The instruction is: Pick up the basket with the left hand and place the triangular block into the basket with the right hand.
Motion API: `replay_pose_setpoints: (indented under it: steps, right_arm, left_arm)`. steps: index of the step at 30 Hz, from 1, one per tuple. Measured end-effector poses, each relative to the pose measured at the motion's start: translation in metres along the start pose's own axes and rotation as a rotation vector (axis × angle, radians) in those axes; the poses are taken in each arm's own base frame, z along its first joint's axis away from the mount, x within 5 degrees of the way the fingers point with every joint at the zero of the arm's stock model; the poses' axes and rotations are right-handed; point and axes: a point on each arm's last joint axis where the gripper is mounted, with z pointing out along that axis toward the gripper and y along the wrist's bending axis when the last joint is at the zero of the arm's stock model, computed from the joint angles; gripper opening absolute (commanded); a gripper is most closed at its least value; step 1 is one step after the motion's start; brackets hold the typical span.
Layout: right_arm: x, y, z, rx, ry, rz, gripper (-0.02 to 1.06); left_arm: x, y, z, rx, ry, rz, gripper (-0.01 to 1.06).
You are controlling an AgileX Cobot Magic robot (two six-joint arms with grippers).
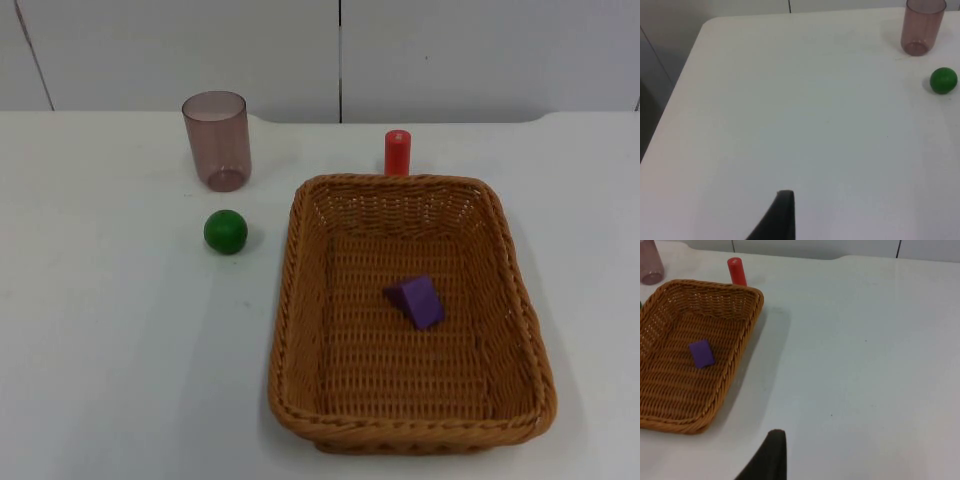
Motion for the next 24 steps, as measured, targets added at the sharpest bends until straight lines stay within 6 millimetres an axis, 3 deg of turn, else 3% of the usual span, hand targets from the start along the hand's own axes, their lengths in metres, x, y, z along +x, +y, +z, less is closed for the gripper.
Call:
replay_pose_setpoints:
  steps: [24]
  right_arm:
    - [0.0,0.0,0.0,0.0,0.0,0.0,1.05]
  left_arm:
    - [0.0,0.0001,0.0,-0.002,0.0,-0.017,1.05]
